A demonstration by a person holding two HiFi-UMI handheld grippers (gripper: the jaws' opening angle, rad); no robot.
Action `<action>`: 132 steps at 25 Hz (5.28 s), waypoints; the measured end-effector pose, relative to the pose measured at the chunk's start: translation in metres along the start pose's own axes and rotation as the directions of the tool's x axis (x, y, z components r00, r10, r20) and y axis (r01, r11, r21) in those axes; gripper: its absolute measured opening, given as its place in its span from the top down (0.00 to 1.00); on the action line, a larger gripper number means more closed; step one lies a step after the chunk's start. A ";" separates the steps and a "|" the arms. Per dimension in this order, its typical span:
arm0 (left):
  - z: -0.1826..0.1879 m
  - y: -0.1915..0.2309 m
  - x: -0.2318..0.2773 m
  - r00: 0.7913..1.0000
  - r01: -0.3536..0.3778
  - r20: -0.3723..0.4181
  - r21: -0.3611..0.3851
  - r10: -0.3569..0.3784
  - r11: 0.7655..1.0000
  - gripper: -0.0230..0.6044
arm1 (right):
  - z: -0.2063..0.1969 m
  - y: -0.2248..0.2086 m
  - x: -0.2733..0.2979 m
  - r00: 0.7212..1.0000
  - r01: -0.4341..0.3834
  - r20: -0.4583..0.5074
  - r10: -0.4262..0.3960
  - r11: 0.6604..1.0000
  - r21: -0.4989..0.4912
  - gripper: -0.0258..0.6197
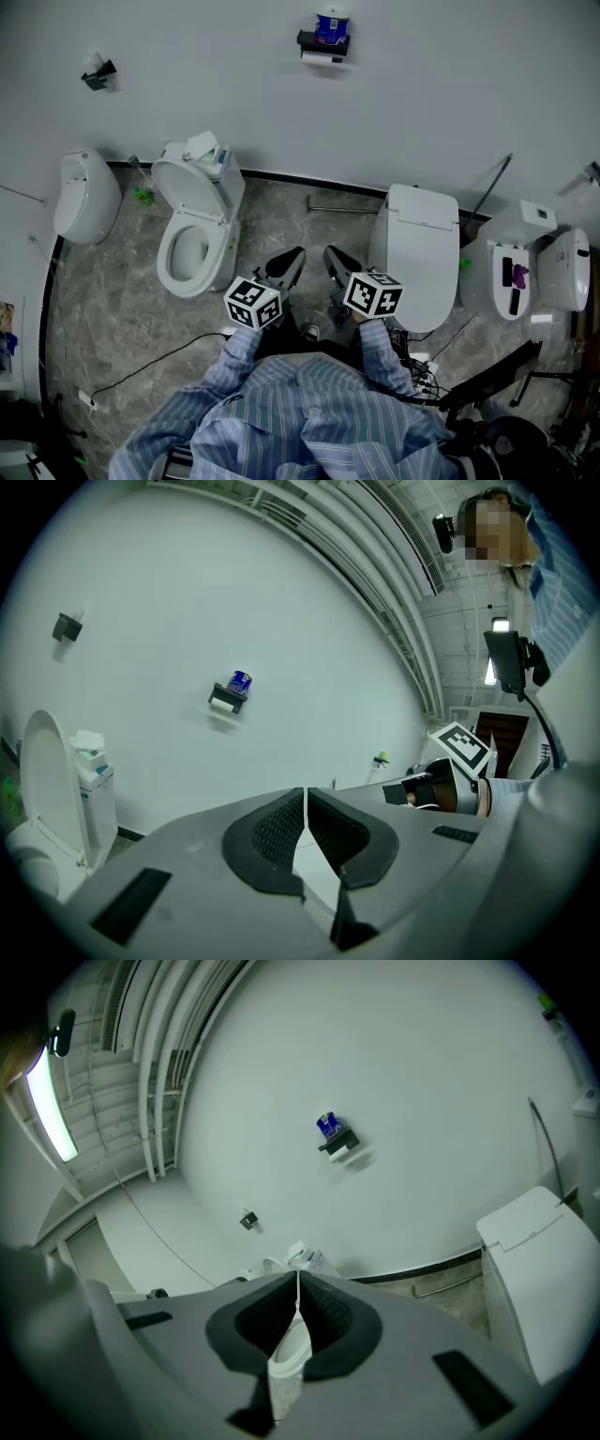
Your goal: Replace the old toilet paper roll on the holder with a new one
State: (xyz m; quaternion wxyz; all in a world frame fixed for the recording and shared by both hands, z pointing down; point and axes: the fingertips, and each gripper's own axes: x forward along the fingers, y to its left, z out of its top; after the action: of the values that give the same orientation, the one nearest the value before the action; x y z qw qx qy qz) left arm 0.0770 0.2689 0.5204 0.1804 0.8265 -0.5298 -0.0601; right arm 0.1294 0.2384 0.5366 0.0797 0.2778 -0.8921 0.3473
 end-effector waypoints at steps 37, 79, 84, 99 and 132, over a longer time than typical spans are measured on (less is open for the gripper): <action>0.115 0.262 0.090 0.995 0.089 -0.038 -0.034 -0.090 0.995 0.94 | 0.117 0.003 0.267 0.998 0.056 -0.010 -0.056 0.998 0.023 0.94; 0.165 0.313 0.363 1.000 0.007 0.017 -0.184 -0.004 0.983 0.78 | 0.314 -0.210 0.309 0.998 0.046 -0.039 -0.046 0.999 -0.013 0.94; 0.174 0.318 0.393 0.999 -0.012 0.049 -0.210 0.023 0.978 0.75 | 0.331 -0.236 0.310 0.999 0.024 -0.044 -0.024 1.000 -0.010 0.94; 0.210 0.357 0.422 0.993 -0.031 0.099 -0.297 0.063 0.954 0.64 | 0.323 -0.247 0.330 0.995 -0.008 -0.097 0.012 0.999 0.039 0.94; 0.248 0.410 0.463 0.973 0.207 0.210 -0.584 -0.100 0.785 0.61 | 0.366 -0.262 0.368 0.994 0.106 -0.013 -0.106 0.991 0.085 0.94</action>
State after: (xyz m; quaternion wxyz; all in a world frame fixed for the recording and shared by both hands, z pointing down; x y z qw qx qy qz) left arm -0.1457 -0.3578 0.4812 0.3829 0.7584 -0.4273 -0.3091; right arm -0.0142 -0.3256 0.5376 0.0896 0.3266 -0.8601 0.3815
